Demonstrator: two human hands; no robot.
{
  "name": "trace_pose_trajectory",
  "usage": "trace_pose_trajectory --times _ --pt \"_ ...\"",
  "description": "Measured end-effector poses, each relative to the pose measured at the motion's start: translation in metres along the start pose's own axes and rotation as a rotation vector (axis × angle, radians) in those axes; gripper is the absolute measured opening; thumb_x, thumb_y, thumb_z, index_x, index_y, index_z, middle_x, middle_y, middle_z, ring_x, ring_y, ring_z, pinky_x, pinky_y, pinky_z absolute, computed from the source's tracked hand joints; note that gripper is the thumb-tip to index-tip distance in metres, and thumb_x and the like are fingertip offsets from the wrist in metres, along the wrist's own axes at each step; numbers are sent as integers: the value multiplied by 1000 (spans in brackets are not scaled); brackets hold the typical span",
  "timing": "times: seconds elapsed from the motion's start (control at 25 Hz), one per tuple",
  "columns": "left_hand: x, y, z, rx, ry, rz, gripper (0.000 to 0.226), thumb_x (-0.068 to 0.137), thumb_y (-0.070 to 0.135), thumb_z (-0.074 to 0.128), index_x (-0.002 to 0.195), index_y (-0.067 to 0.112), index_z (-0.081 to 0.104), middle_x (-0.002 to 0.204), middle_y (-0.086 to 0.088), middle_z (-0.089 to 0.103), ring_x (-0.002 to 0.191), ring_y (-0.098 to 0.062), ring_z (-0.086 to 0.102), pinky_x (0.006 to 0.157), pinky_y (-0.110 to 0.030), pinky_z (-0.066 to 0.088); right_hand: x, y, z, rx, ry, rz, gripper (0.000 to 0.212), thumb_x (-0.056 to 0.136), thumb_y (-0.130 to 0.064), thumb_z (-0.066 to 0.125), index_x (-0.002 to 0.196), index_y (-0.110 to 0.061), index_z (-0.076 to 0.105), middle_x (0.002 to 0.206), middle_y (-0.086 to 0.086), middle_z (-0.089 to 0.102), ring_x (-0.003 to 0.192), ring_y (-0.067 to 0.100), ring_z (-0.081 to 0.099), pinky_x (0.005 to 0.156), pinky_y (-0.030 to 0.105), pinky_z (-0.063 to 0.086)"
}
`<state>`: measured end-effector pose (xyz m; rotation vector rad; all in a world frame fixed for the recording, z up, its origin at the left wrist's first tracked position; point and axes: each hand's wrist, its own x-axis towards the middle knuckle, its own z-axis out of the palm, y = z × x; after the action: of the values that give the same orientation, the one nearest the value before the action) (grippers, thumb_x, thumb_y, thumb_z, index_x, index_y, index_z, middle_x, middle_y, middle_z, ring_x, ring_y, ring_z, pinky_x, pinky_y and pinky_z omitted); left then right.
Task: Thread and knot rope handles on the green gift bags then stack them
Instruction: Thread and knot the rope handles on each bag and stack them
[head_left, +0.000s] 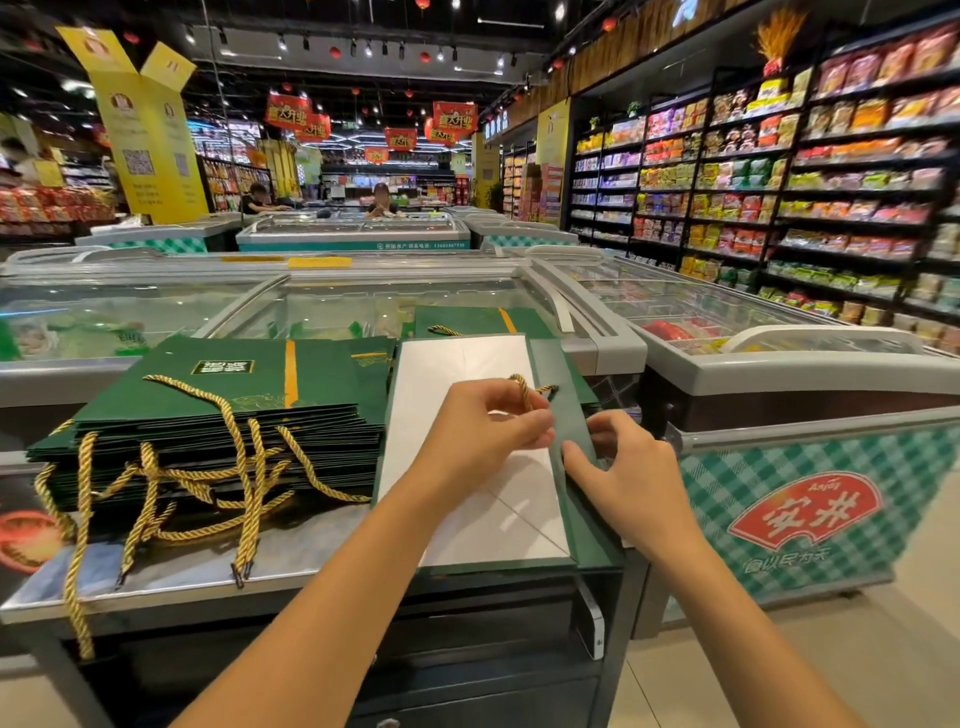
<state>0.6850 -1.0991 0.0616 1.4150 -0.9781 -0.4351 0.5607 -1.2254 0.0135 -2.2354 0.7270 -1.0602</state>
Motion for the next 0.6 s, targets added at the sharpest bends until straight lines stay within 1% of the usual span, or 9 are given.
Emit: trace_pose_trajectory --times 0.04,0.08,0.16,0.24,0.36,0.48,0.56,0.6 --pt "6 -3 2 -8 -2 -4 9 88 2 73 97 3 73 90 -16 75 83 -23 76 79 -29 61 1 1 -3 31 -19 -2 26 91 -30 74 113 -20 66 93 -23 65 87 -13 63 74 5 49" --pt "10 -7 5 -29 4 -15 10 88 1 73 97 3 72 89 -16 75 84 -24 76 80 -31 61 2 4 -6 66 -44 1 24 92 -28 73 113 -21 66 96 -23 67 90 -14 63 76 5 49" --pt "14 -15 10 -83 20 -40 10 88 -2 71 97 2 72 88 -19 75 83 -26 76 78 -32 62 6 7 -11 157 -88 29 20 95 -24 67 116 -24 67 103 -21 70 97 -10 64 86 14 53" --pt "13 -24 16 -62 41 -19 9 88 0 73 97 3 72 86 -18 75 80 -27 76 74 -35 63 9 10 -14 246 -106 67 23 98 -15 58 116 -25 70 107 -18 72 101 -6 65 93 23 55" --pt "11 -35 22 22 61 54 5 87 7 75 91 7 74 78 -11 74 70 -22 73 65 -32 61 12 13 -17 310 -149 88 31 99 -5 53 115 -25 72 112 -15 72 106 -4 65 96 24 54" --pt "9 -39 21 46 46 74 2 87 9 76 87 8 75 67 -9 69 59 -17 64 57 -26 54 11 14 -21 422 -226 90 33 98 1 56 117 -22 71 110 -12 75 108 3 68 96 27 56" --pt "7 -39 20 35 25 78 3 87 9 76 87 6 76 66 -12 68 57 -19 60 54 -24 51 11 15 -24 487 -273 74 31 96 1 64 119 -19 69 108 -8 77 106 7 70 92 26 57" --pt "6 -39 19 32 11 81 3 87 8 75 88 5 76 68 -14 68 58 -21 60 55 -25 51 10 15 -25 497 -288 68 32 94 -1 68 121 -17 68 108 -6 77 105 9 71 91 27 58"
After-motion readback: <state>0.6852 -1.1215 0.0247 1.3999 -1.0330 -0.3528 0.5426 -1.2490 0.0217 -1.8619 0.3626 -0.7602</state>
